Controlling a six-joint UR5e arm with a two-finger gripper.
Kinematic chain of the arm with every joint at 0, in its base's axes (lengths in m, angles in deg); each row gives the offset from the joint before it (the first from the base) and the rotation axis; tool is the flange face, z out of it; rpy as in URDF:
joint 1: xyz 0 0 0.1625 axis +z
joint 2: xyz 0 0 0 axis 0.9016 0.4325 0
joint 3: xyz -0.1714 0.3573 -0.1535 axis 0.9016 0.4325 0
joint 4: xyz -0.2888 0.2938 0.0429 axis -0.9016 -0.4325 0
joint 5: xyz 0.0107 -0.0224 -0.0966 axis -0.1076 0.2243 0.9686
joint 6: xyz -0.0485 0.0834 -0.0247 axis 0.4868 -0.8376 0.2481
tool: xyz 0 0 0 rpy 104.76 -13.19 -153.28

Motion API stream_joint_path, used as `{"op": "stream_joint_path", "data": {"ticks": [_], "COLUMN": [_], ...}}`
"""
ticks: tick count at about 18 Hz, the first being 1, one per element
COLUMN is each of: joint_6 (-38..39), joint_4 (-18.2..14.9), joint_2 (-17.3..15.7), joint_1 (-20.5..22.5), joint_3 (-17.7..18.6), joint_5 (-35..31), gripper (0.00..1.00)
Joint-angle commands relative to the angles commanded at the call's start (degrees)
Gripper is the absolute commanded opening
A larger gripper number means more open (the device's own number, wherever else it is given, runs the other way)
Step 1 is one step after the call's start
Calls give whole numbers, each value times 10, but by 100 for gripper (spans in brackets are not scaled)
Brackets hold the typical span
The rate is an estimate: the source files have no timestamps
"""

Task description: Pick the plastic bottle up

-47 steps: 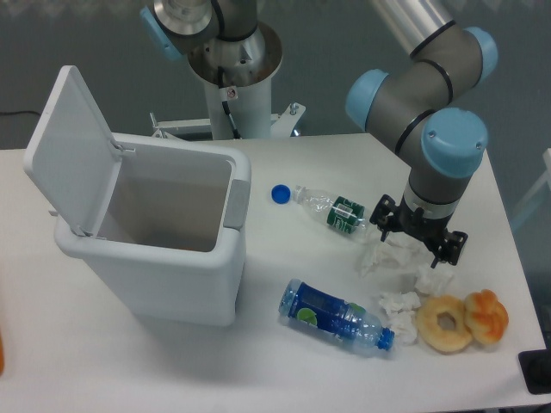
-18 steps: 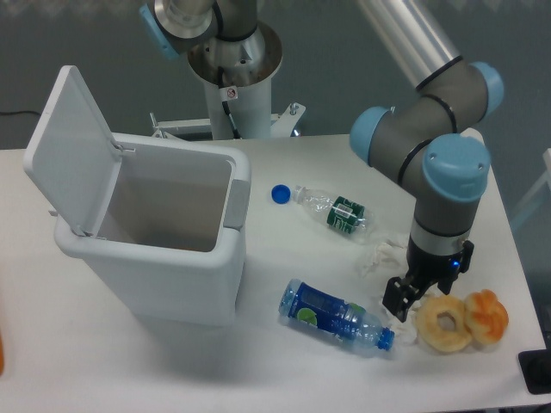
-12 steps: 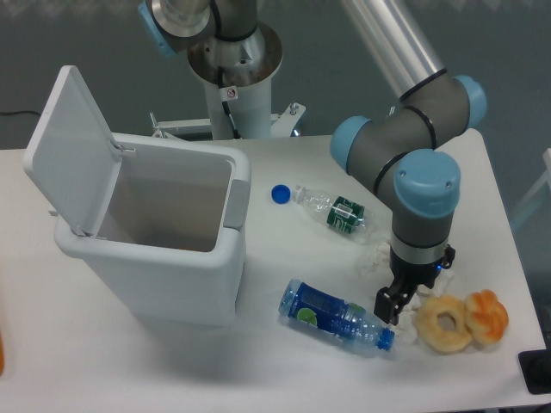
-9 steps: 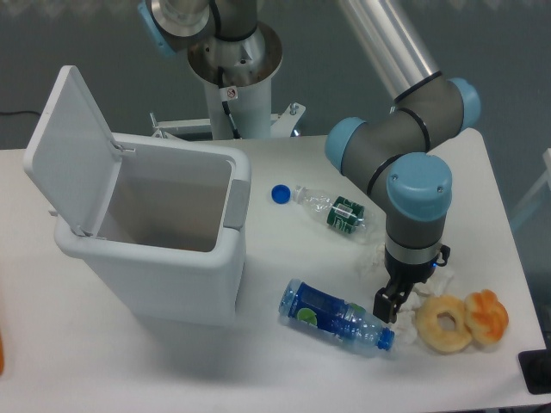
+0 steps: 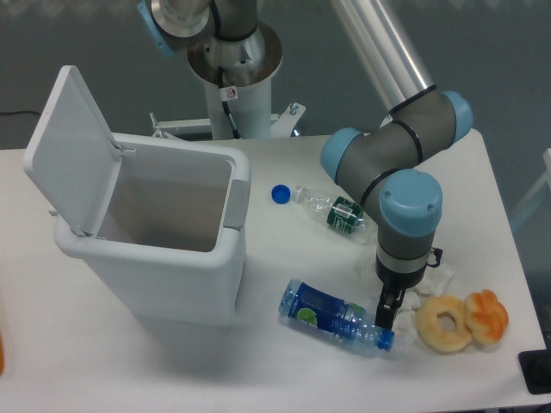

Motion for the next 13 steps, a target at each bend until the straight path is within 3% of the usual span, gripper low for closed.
{"op": "stream_joint_path", "data": {"ticks": [3, 8, 13], "joint_6": [18, 37, 39], "joint_4": [1, 2, 2], "joint_2": [15, 49, 54], "joint_1": [0, -1, -3], "joint_3": [-3, -37, -41], "joint_5": [11, 12, 13], "gripper": [100, 100, 100]}}
